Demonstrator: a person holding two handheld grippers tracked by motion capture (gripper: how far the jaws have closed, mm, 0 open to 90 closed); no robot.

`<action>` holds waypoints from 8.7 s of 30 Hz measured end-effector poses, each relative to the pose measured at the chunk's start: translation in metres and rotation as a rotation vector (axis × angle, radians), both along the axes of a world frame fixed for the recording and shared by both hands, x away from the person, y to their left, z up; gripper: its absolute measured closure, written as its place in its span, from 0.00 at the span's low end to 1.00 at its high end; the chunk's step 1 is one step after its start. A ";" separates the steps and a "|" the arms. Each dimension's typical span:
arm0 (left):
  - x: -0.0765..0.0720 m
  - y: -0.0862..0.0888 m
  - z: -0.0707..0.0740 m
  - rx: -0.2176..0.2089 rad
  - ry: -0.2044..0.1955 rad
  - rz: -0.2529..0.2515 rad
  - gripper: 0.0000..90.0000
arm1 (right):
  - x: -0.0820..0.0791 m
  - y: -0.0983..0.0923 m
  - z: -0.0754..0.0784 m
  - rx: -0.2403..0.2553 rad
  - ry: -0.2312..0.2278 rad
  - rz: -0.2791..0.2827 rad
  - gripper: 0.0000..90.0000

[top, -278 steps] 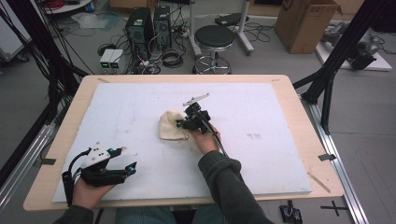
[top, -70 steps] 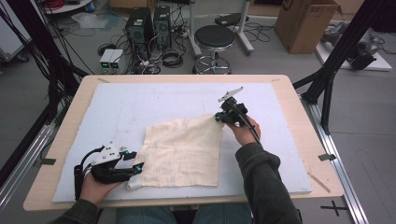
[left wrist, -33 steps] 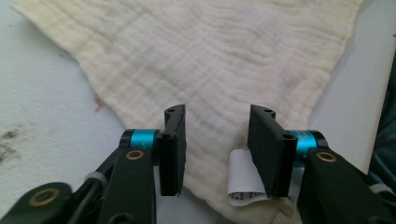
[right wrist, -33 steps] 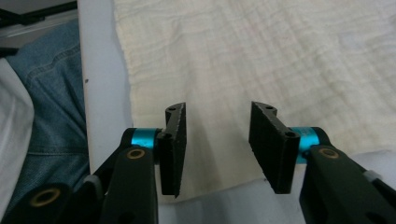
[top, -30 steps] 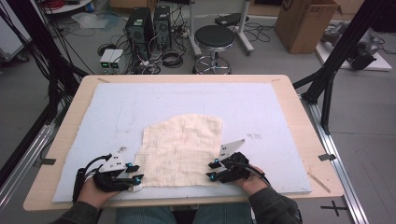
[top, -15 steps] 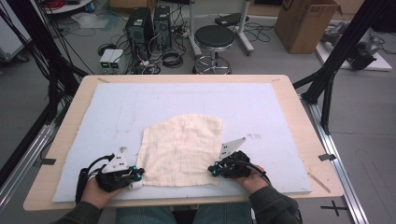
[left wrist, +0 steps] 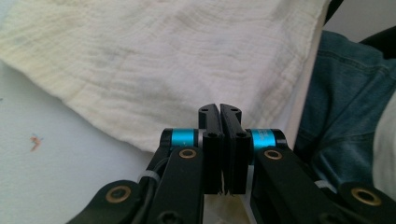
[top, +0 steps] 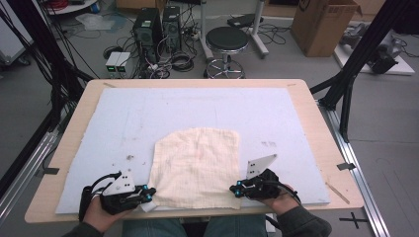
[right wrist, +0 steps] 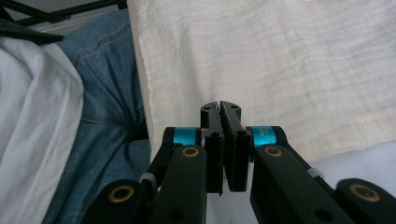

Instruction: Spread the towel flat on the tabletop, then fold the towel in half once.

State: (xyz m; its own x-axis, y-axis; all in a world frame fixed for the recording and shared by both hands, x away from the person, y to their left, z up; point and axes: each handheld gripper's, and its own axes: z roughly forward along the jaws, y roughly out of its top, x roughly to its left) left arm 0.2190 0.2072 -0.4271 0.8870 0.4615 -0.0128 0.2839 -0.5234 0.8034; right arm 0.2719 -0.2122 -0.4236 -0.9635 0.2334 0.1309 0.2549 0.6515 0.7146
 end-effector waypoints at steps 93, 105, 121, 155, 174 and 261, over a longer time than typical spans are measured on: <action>0.159 -0.020 0.022 0.021 -0.025 0.522 0.68 | 0.090 0.008 -0.015 -0.007 -0.015 -0.250 0.65; 0.160 -0.016 0.012 -0.018 0.032 0.459 0.64 | 0.114 -0.022 -0.001 0.057 -0.032 -0.439 0.63; 0.180 -0.019 -0.012 0.049 0.090 0.477 0.69 | 0.163 0.000 -0.009 -0.057 0.019 -0.473 0.82; 0.193 0.000 0.001 -0.114 0.089 0.560 0.68 | 0.193 -0.001 0.009 -0.005 0.016 -0.497 0.69; 0.193 0.000 0.001 -0.174 0.138 0.504 0.61 | 0.190 0.001 0.008 0.040 0.043 -0.489 0.52; 0.196 0.019 0.025 -0.235 0.105 0.536 0.97 | 0.198 0.005 0.029 0.122 0.038 -0.486 0.96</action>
State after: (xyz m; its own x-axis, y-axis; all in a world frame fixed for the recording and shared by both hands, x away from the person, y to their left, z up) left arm 0.4154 0.2265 -0.4024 0.5195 0.8189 -0.2440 0.5438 -0.0967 0.8336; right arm 0.4697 -0.2067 -0.3945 -0.7414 0.6346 0.2180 0.5352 0.3633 0.7626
